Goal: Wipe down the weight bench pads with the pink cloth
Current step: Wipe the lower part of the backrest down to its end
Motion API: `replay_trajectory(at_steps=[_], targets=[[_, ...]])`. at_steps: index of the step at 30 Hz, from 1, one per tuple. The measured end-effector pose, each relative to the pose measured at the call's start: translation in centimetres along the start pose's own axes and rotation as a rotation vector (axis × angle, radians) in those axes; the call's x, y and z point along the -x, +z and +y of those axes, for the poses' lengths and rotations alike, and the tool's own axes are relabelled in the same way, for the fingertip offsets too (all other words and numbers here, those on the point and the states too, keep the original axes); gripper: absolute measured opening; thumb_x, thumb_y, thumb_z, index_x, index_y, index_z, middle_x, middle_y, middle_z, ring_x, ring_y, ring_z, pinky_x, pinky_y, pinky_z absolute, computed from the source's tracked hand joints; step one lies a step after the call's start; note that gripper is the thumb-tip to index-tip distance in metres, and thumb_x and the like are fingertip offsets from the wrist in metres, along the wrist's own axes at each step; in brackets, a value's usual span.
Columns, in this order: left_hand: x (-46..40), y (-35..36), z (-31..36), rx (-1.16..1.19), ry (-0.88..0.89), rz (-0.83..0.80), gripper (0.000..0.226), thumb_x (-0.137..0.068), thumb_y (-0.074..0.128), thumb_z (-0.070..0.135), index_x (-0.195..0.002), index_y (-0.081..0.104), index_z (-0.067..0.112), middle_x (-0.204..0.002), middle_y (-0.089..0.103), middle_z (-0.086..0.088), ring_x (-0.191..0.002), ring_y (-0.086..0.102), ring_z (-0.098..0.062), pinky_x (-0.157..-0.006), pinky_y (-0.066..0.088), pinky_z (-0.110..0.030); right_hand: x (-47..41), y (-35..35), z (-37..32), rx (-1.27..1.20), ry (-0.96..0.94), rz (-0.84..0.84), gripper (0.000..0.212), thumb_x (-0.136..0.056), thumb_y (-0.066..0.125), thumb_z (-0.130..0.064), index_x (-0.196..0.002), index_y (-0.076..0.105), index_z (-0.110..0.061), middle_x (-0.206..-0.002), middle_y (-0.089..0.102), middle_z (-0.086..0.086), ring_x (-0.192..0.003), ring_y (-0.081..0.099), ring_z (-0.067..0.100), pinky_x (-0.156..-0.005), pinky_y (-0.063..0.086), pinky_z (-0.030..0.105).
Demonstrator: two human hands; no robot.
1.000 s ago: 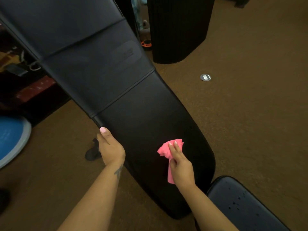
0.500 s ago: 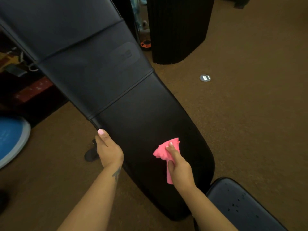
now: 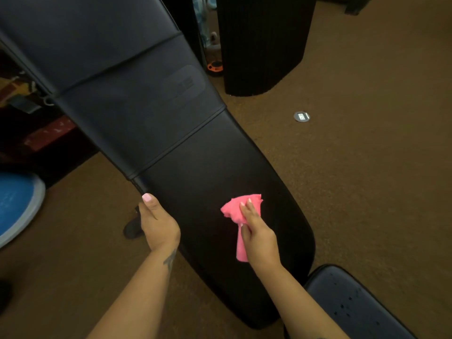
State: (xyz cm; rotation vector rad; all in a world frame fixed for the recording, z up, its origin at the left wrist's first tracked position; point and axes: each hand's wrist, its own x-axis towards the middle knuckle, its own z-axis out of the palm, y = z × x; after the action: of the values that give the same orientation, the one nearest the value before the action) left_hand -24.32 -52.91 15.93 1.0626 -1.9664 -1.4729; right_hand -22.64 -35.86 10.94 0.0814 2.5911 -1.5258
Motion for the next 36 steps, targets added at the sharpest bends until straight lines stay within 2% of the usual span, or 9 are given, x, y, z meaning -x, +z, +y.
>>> replay_trajectory(at_steps=[3, 10, 16, 18, 21, 24, 27, 30, 36], targets=[[-0.1, 0.0, -0.2, -0.013, 0.008, 0.000, 0.058, -0.103, 0.016, 0.045, -0.148, 0.033, 0.013, -0.152, 0.038, -0.006, -0.141, 0.031, -0.023, -0.101, 0.019, -0.019, 0.4, -0.6, 1.7, 0.030, 0.040, -0.009, 0.053, -0.093, 0.050, -0.008, -0.137, 0.037, -0.036, -0.145, 0.028, -0.021, -0.133, 0.035, 0.007, -0.112, 0.029, 0.030], [-0.6, 0.1, -0.5, -0.007, 0.015, 0.009, 0.060, -0.102, 0.017, 0.048, -0.148, 0.034, 0.014, -0.151, 0.038, -0.005, -0.141, 0.032, -0.023, -0.103, 0.020, -0.020, -2.2, -1.2, 0.9, 0.028, 0.159, 0.094, 0.051, -0.094, 0.048, -0.012, -0.140, 0.035, -0.030, -0.145, 0.038, -0.013, -0.126, 0.045, 0.010, -0.105, 0.031, 0.024], [-0.5, 0.1, -0.5, -0.006, 0.012, 0.004, 0.060, -0.103, 0.016, 0.047, -0.149, 0.032, 0.013, -0.152, 0.037, -0.006, -0.142, 0.030, -0.021, -0.103, 0.019, -0.019, -0.7, -0.5, 1.2, 0.037, -0.016, 0.010, 0.056, -0.091, 0.053, -0.006, -0.137, 0.038, -0.033, -0.145, 0.031, -0.019, -0.131, 0.038, 0.006, -0.111, 0.028, 0.024], [-0.5, 0.1, -0.5, -0.015, 0.007, 0.010, 0.060, -0.103, 0.016, 0.047, -0.149, 0.032, 0.012, -0.152, 0.037, -0.006, -0.142, 0.030, -0.021, -0.103, 0.019, -0.019, 0.1, -0.8, 2.4, 0.069, -0.013, -0.008, 0.056, -0.090, 0.054, -0.006, -0.136, 0.039, -0.035, -0.145, 0.032, -0.018, -0.130, 0.037, 0.003, -0.108, 0.025, 0.018], [-0.5, 0.1, -0.5, -0.015, 0.019, 0.015, 0.061, -0.103, 0.016, 0.047, -0.148, 0.035, 0.011, -0.150, 0.040, -0.006, -0.141, 0.033, -0.022, -0.105, 0.022, -0.021, 0.0, -2.0, 3.5, 0.040, 0.121, 0.021, 0.052, -0.092, 0.050, -0.007, -0.136, 0.040, -0.033, -0.146, 0.034, -0.015, -0.125, 0.036, -0.002, -0.103, 0.024, 0.015], [-0.5, 0.1, -0.4, -0.006, 0.023, 0.018, 0.058, -0.103, 0.017, 0.046, -0.146, 0.037, 0.011, -0.149, 0.041, -0.005, -0.140, 0.034, -0.021, -0.103, 0.022, -0.019, -1.6, -2.7, 3.0, 0.018, 0.220, 0.085, 0.050, -0.094, 0.049, -0.010, -0.138, 0.039, -0.031, -0.144, 0.041, -0.009, -0.123, 0.048, 0.010, -0.103, 0.033, 0.023], [-0.6, 0.2, -0.5, -0.026, 0.016, 0.026, 0.060, -0.103, 0.017, 0.047, -0.149, 0.032, 0.011, -0.153, 0.036, -0.006, -0.142, 0.029, -0.020, -0.104, 0.019, -0.018, -3.0, -2.2, 0.7, 0.006, 0.138, 0.095, 0.050, -0.094, 0.049, -0.013, -0.140, 0.037, -0.029, -0.144, 0.040, -0.009, -0.124, 0.048, 0.013, -0.105, 0.035, 0.029], [-0.6, 0.1, -0.7, -0.024, -0.003, 0.024, 0.062, -0.102, 0.016, 0.048, -0.150, 0.030, 0.011, -0.154, 0.034, -0.005, -0.143, 0.027, -0.020, -0.104, 0.017, -0.018, -2.8, -1.5, -0.4, 0.009, 0.069, 0.077, 0.052, -0.094, 0.050, -0.012, -0.140, 0.036, -0.030, -0.146, 0.035, -0.014, -0.125, 0.045, 0.008, -0.105, 0.031, 0.022], [-0.5, 0.2, -0.7, -0.030, -0.003, 0.034, 0.063, -0.102, 0.015, 0.049, -0.149, 0.032, 0.010, -0.152, 0.036, -0.007, -0.142, 0.029, -0.022, -0.105, 0.019, -0.020, -0.8, -2.1, 3.0, 0.053, 0.061, 0.006, 0.055, -0.091, 0.052, -0.006, -0.136, 0.040, -0.034, -0.143, 0.029, -0.022, -0.128, 0.042, 0.005, -0.109, 0.030, 0.022]])
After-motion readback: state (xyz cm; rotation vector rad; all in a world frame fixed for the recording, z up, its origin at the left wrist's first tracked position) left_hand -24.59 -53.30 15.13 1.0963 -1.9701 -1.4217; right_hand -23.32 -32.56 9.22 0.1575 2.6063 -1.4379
